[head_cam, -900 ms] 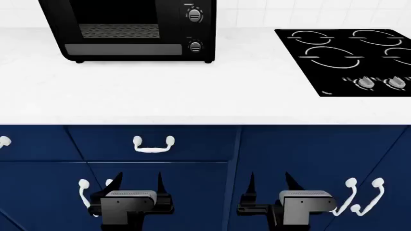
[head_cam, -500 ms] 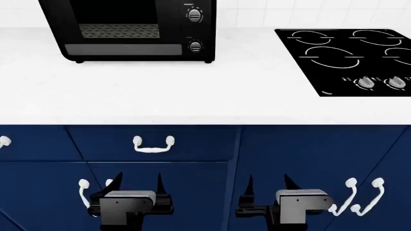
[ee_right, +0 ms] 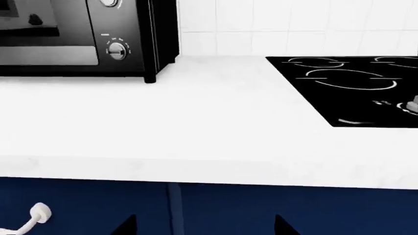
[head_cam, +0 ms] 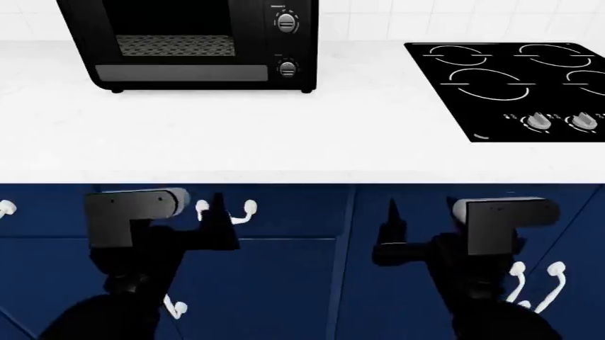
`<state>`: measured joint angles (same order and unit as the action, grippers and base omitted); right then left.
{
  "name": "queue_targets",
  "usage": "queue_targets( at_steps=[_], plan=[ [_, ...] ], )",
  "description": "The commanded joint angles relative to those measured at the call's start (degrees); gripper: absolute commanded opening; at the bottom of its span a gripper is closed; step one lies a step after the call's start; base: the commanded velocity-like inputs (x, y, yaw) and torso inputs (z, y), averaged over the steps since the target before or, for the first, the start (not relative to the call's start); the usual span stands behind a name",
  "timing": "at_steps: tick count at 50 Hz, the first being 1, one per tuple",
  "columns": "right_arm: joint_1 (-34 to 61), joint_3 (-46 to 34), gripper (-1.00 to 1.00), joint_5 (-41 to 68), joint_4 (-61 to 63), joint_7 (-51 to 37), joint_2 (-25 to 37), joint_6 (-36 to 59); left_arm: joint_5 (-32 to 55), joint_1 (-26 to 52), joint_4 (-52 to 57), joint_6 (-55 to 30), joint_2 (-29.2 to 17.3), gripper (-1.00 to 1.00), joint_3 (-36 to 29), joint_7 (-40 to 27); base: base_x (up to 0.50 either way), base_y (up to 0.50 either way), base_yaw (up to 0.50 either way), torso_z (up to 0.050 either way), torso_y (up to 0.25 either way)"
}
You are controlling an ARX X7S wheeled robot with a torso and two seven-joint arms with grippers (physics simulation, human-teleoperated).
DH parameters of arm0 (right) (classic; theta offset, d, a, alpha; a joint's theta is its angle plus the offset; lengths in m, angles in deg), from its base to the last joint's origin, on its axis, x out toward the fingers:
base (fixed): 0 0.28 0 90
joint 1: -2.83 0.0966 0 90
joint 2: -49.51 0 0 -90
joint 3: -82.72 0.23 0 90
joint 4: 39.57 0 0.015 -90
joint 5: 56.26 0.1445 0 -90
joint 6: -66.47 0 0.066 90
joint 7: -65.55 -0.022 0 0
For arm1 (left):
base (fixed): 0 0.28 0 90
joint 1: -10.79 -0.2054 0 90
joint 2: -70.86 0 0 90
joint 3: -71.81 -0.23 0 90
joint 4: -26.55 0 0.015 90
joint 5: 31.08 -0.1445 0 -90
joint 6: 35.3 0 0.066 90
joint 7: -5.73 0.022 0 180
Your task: Turn on the toaster oven by setting the timer.
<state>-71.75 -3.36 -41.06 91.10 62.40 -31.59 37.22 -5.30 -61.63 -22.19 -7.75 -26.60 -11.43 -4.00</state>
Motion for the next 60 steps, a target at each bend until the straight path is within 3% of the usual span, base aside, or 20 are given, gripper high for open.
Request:
queue_targets(
  at_steps=[1,3,6,12,25,35,42,60],
  plan=[
    [18.62,7.96,1.00,12.43,11.37,-3.21,1.85,29.21,38.98,22.38,3.55,-27.47,-5.47,1.00,14.12,-29.46,0.00,0.00,0.00,0.000,0.000],
    [20.44,10.80,1.00,25.91,9.56,-12.96,4.13,29.21,55.29,26.95,0.22,-27.15,-7.59,1.00,13.10,-43.61,0.00,0.00,0.00,0.000,0.000],
    [24.88,13.41,1.00,46.64,5.63,-29.21,7.76,29.15,64.93,32.44,-2.14,-25.62,-9.82,1.00,12.97,-53.06,0.00,0.00,0.00,0.000,0.000],
    [32.06,14.08,1.00,67.63,-1.00,-47.69,10.82,28.36,71.31,38.12,-6.64,-23.31,-13.08,1.00,9.13,-62.52,0.00,0.00,0.00,0.000,0.000],
    [40.93,9.66,1.00,77.59,-10.97,-58.98,12.12,25.02,74.43,44.85,-12.66,-21.21,-16.21,1.00,4.31,-65.00,0.00,0.00,0.00,0.000,0.000],
    [46.11,8.03,1.00,79.65,-14.09,-61.11,13.50,22.87,64.53,47.38,-15.22,-20.42,-15.90,1.00,1.69,-57.66,0.00,0.00,0.00,0.000,0.000],
    [46.14,7.11,1.00,74.81,-14.03,-57.90,13.68,21.40,66.20,47.07,-14.75,-19.58,-16.48,1.00,1.56,-58.23,0.00,0.00,0.00,0.000,0.000],
    [45.72,5.63,1.00,74.47,-14.06,-57.15,14.74,19.51,64.22,46.57,-14.62,-17.67,-17.12,1.00,-0.36,-56.72,0.00,0.00,0.00,0.000,0.000]
  ],
)
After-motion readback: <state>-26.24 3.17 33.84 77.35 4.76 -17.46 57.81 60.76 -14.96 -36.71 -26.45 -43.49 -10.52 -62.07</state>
